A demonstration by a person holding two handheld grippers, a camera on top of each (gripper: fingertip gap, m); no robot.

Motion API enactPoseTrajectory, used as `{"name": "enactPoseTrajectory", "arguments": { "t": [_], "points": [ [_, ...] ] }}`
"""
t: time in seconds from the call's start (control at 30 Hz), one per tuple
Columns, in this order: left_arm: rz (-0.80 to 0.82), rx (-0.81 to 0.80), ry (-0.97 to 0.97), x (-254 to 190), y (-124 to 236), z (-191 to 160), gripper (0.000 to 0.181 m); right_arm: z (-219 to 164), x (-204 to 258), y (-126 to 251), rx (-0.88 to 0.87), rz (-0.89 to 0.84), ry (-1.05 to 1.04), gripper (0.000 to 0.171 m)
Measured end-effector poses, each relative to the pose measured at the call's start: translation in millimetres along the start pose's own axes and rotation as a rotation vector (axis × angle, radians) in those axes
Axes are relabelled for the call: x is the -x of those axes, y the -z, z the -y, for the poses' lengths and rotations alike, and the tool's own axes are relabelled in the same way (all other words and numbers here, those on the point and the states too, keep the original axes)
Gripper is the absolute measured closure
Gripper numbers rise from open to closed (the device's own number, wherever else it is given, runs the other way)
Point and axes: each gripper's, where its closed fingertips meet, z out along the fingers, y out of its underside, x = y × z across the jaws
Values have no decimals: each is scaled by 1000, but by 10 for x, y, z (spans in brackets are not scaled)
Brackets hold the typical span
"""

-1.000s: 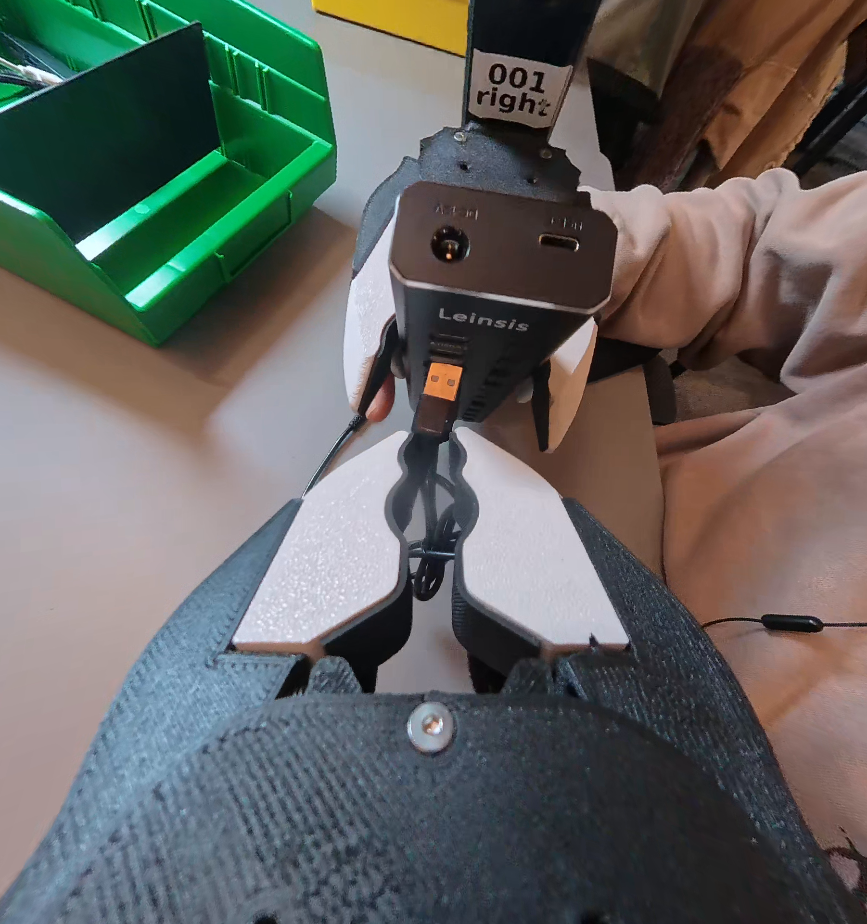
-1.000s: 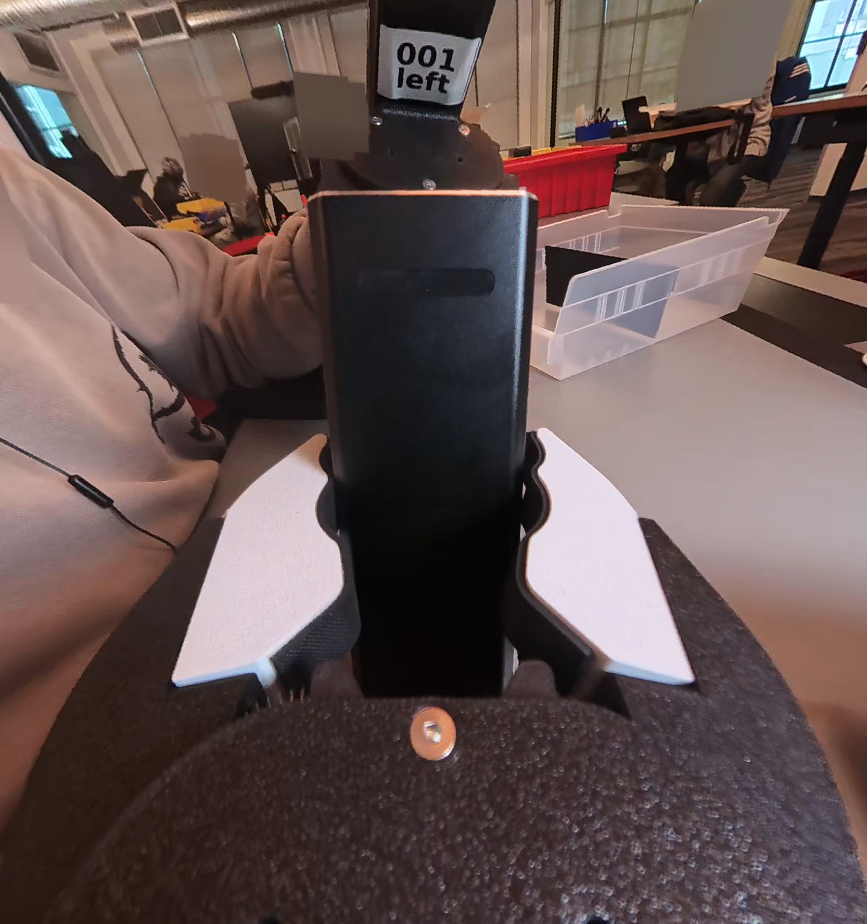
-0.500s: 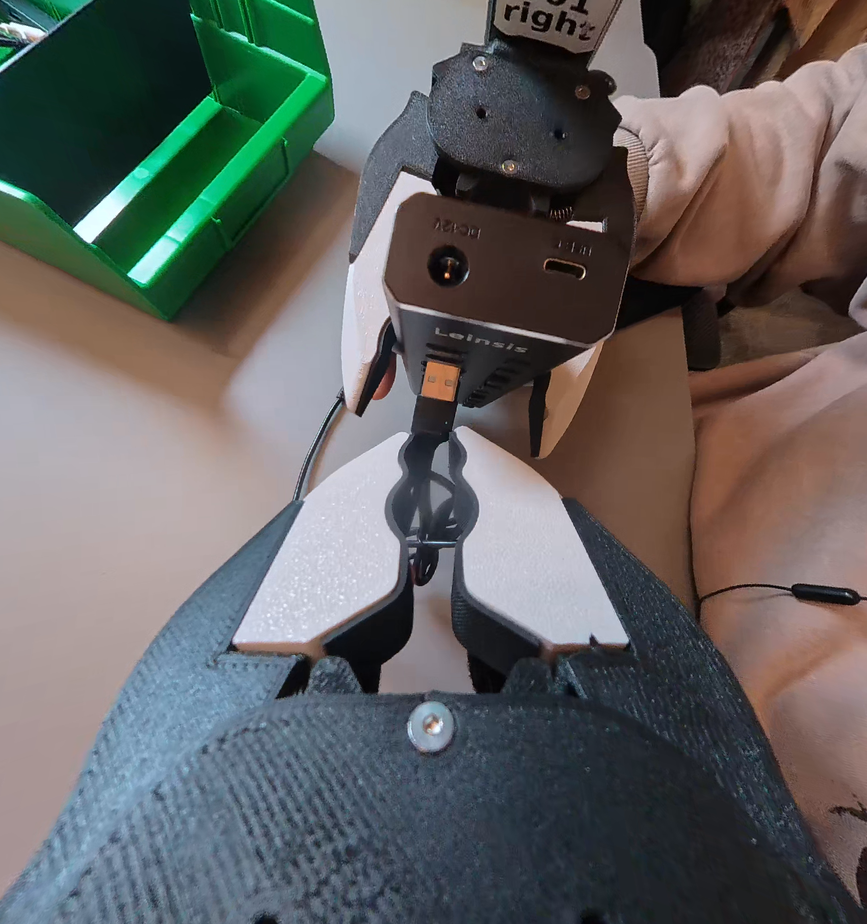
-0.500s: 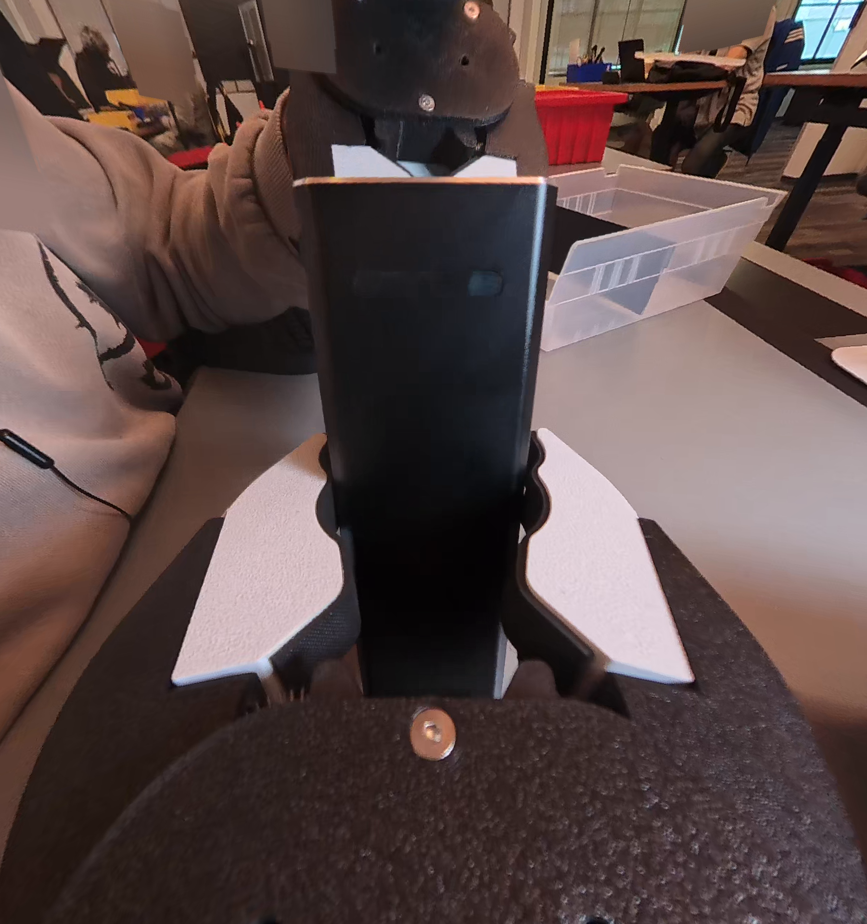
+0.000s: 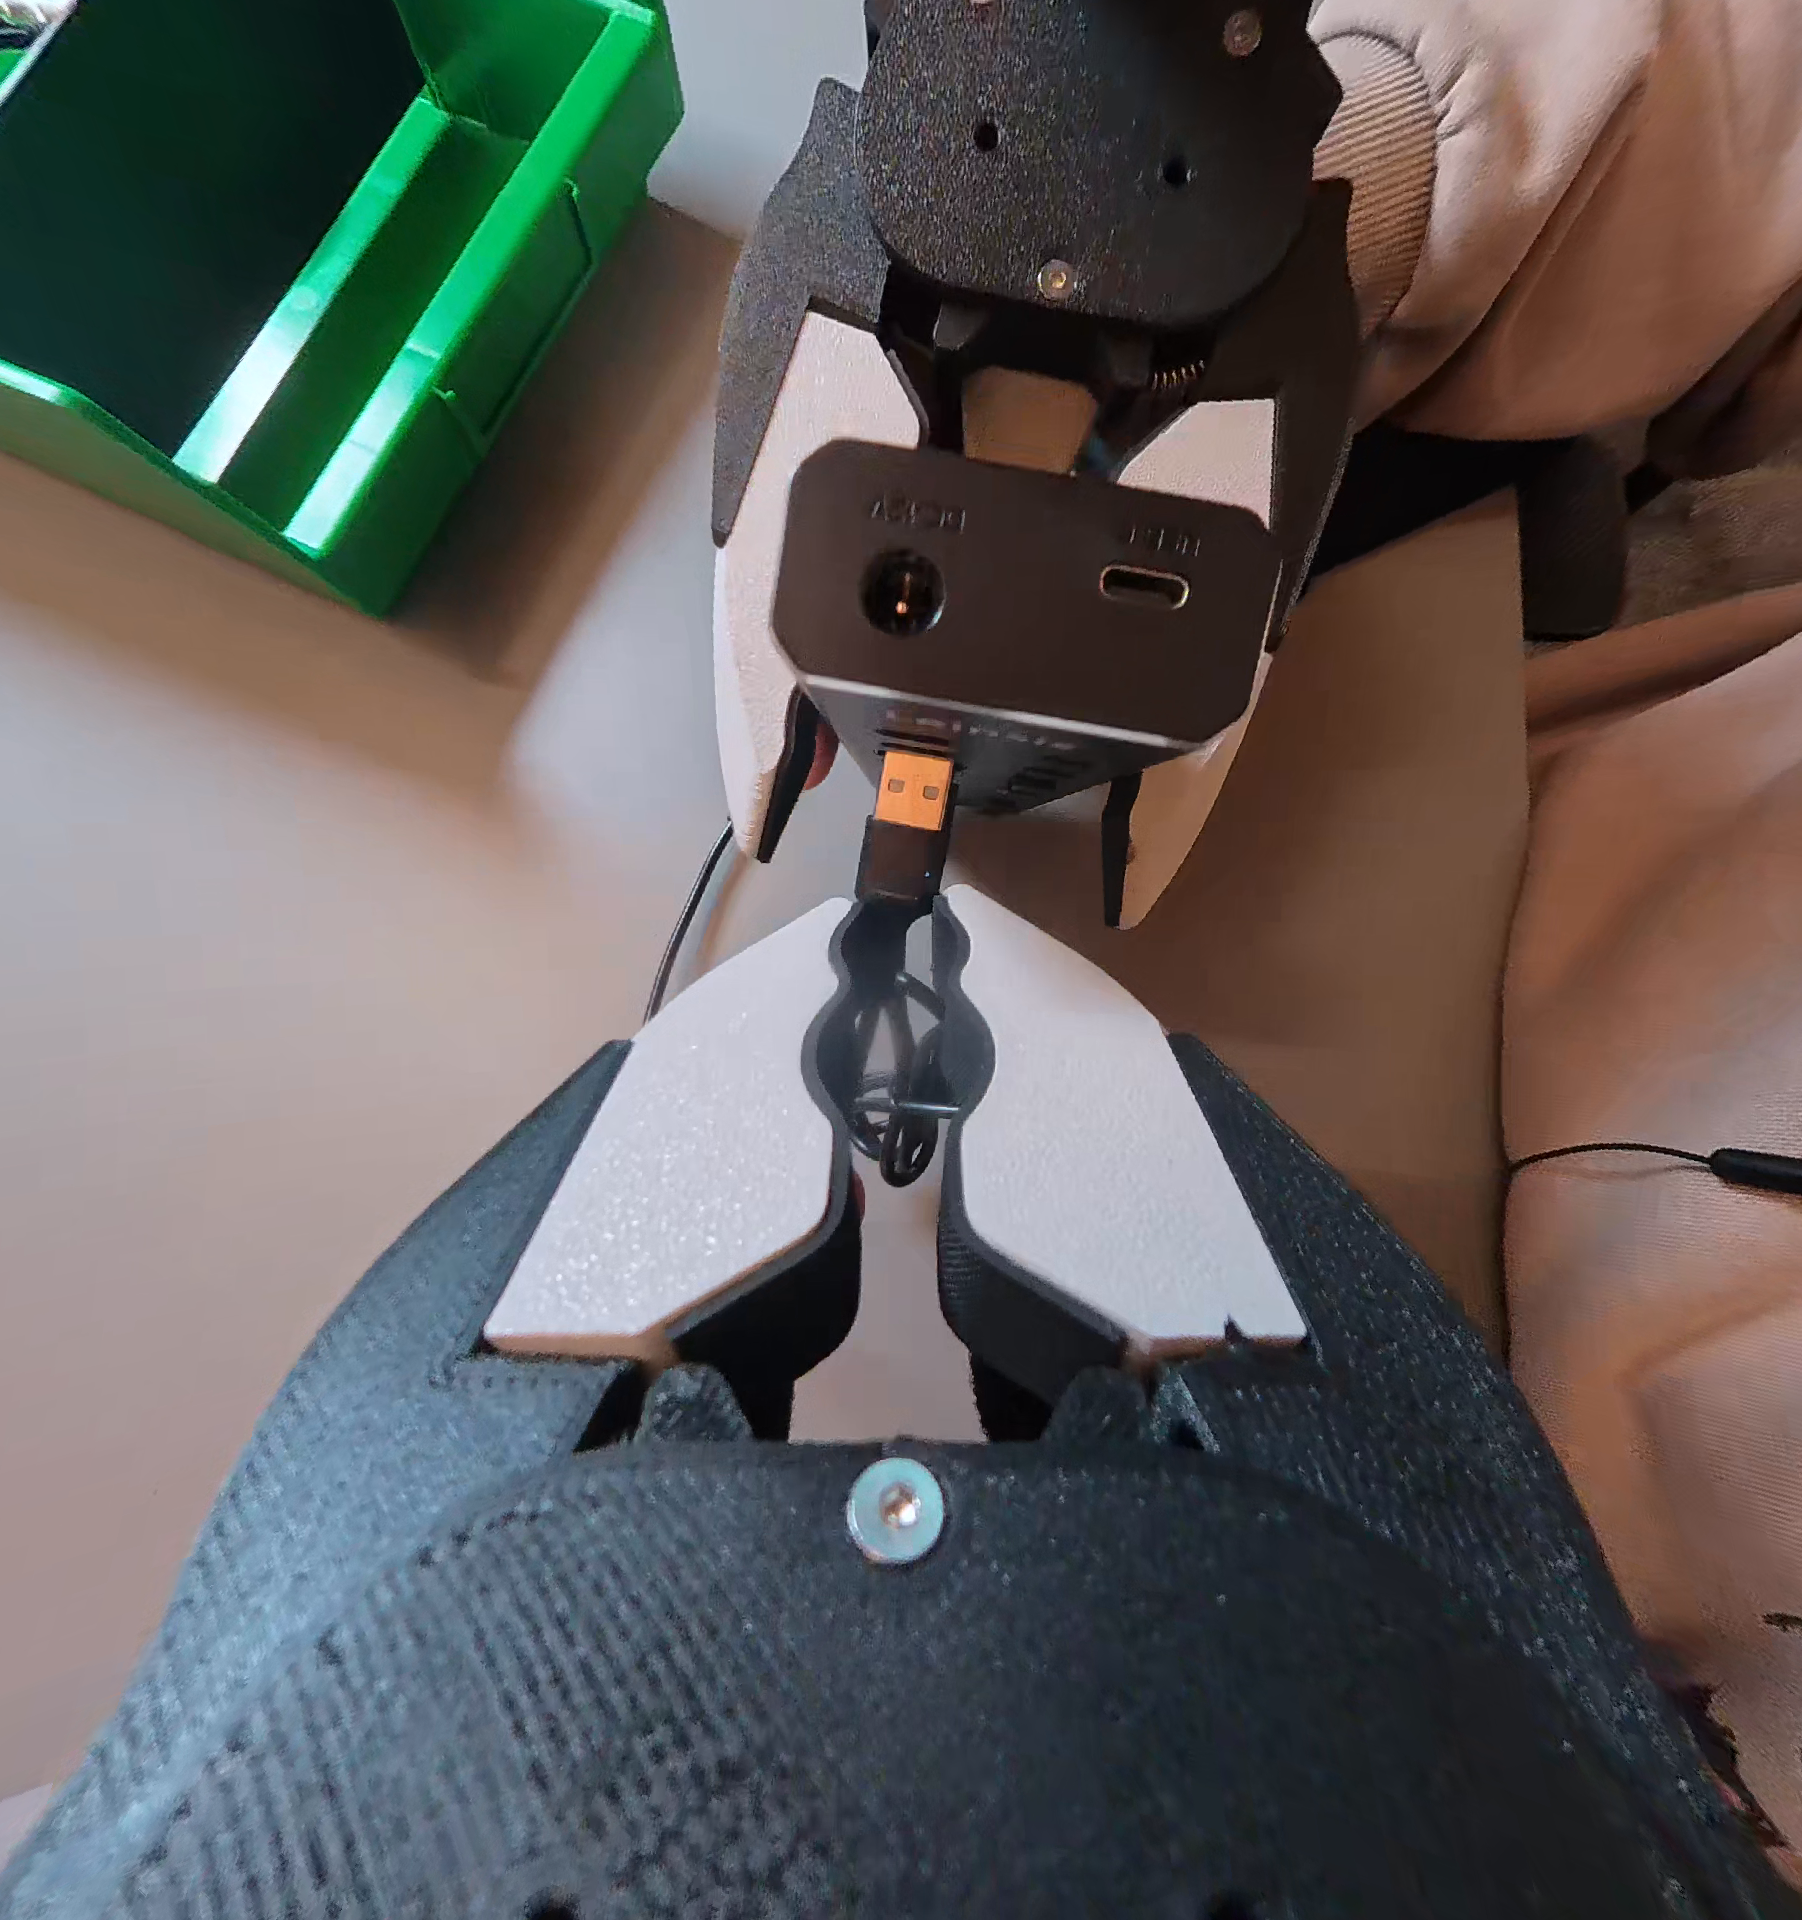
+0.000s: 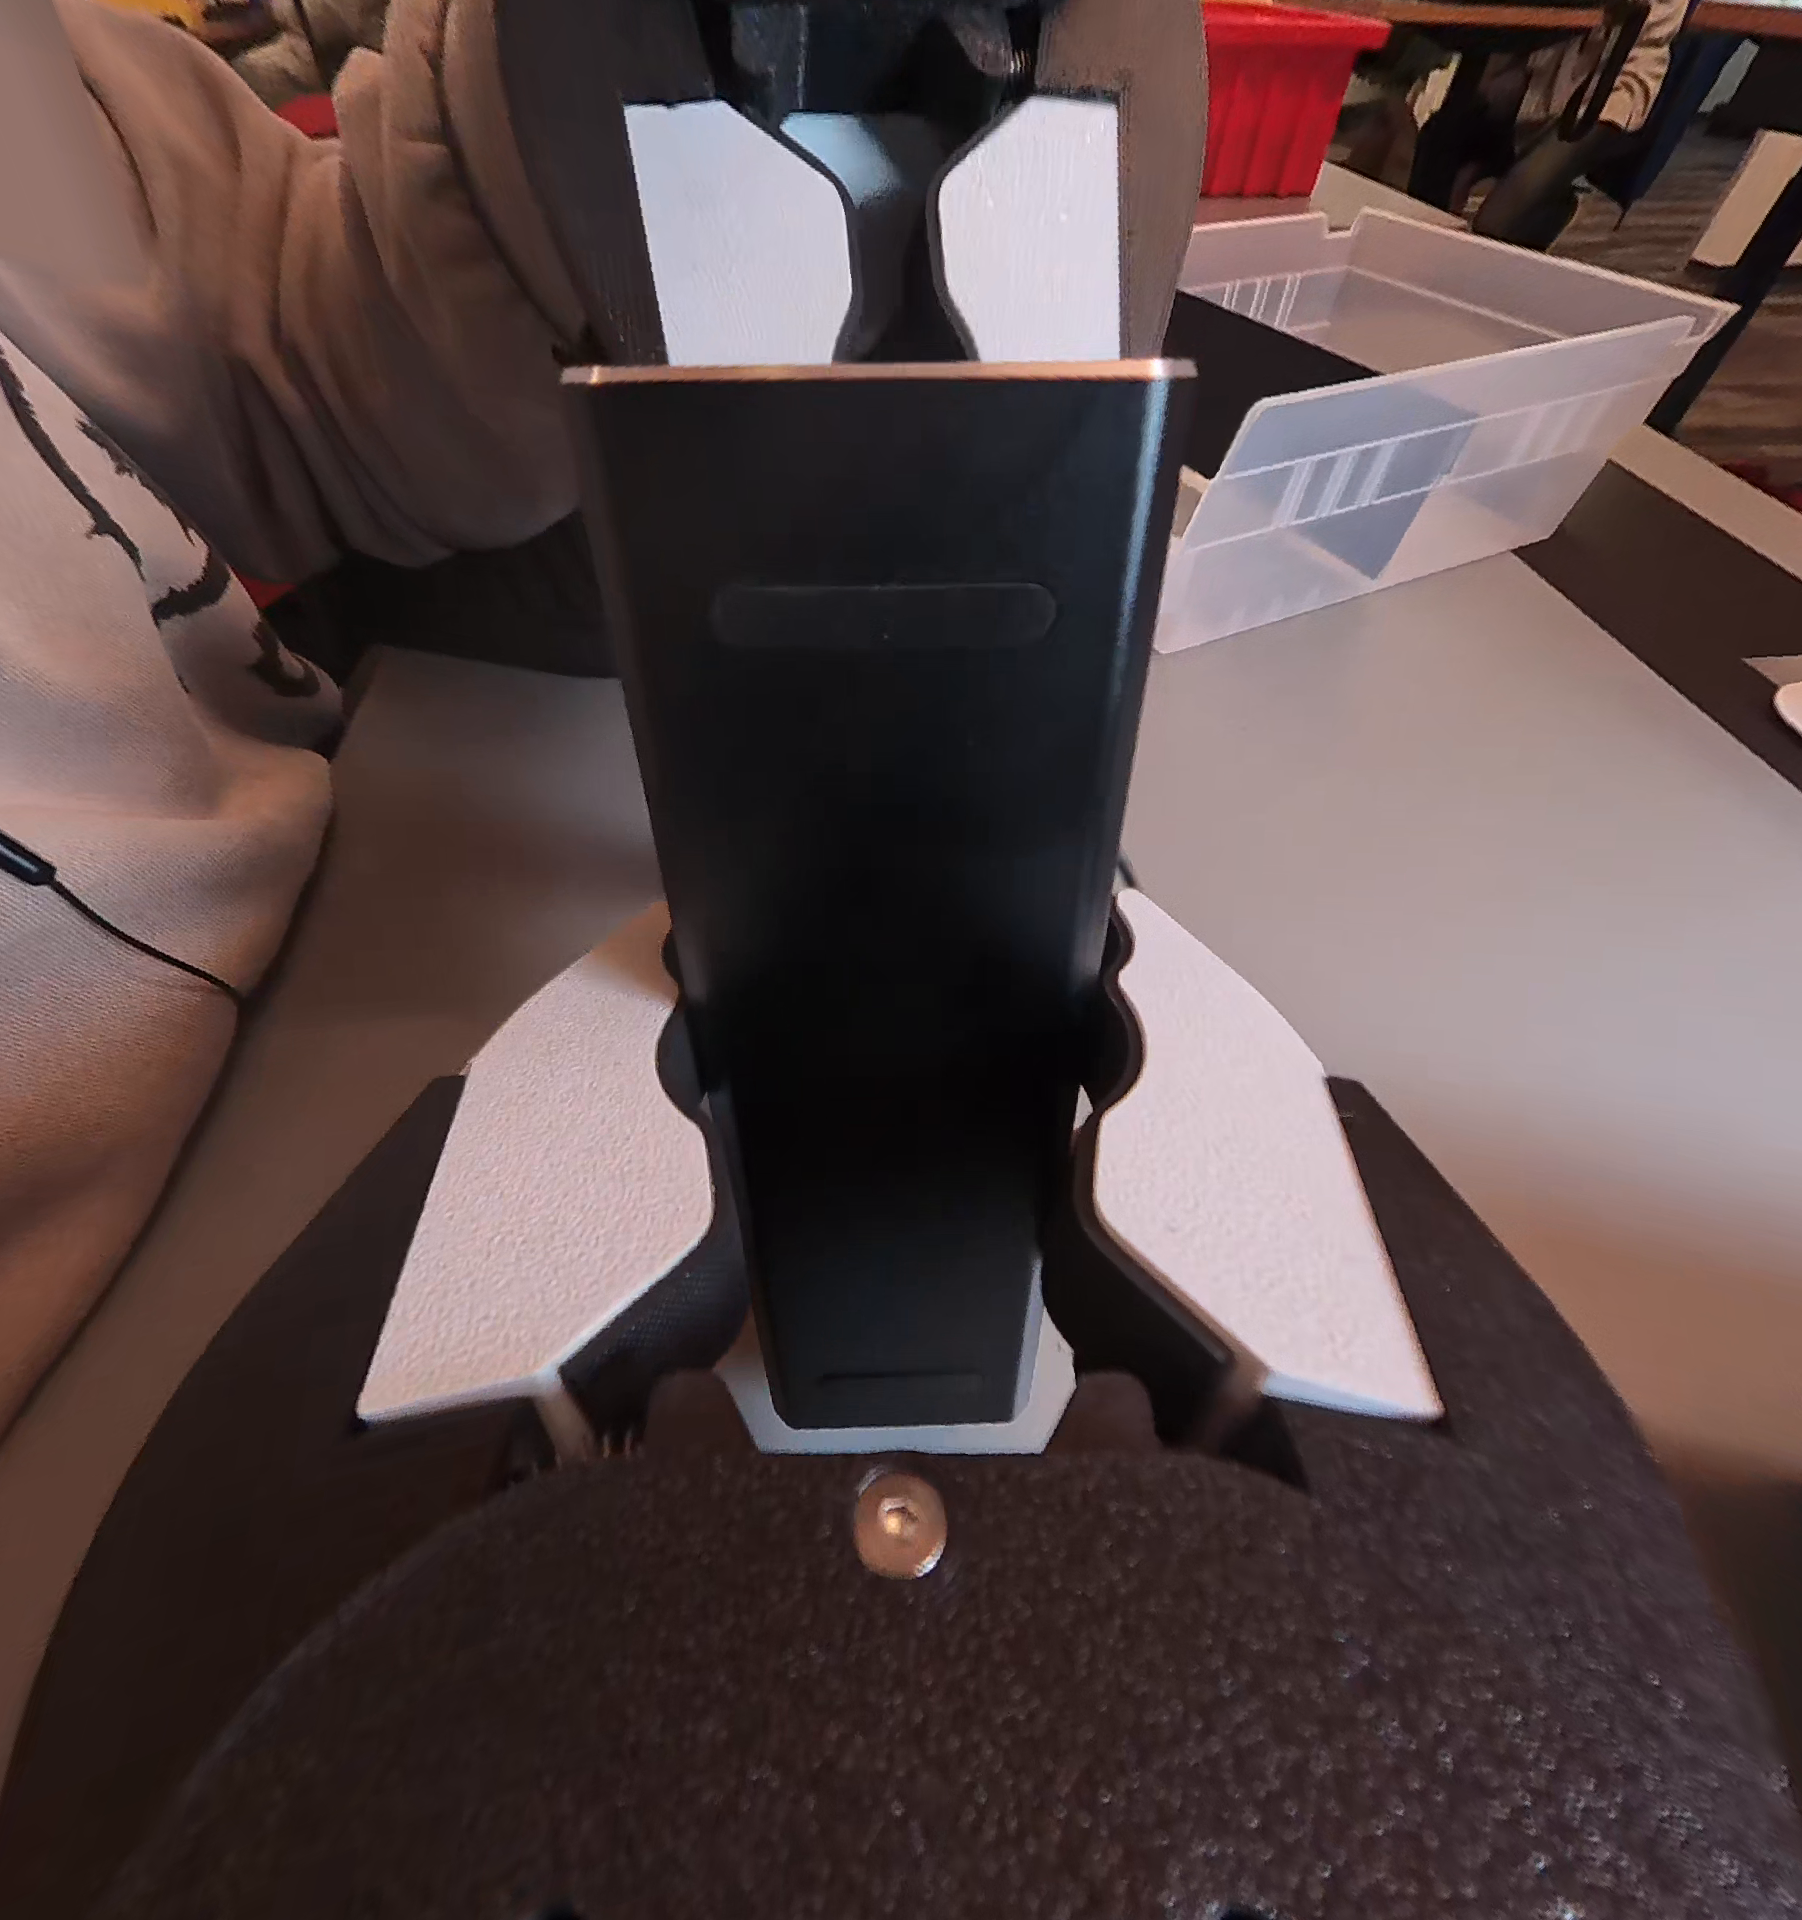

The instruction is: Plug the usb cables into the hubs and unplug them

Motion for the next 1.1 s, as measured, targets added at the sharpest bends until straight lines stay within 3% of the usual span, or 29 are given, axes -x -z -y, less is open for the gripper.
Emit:
{"name": "enactPoseTrajectory", "arguments": {
  "t": [0.23,0.6,0.9,1.1],
  "points": [
    [48,61,-59,-41,-2,-47,171,33,40,-30,-18,23,-30,100],
    [2,-18,-76,-106,88,56,171,-55,123,-92,23,57,-14,101],
    [-4,65,-108,-143,83,-97,171,-41,176,-132,35,88,-20,100],
    [89,114,-187,-119,63,-111,171,-25,203,-120,45,102,-18,100]
  ]
}}
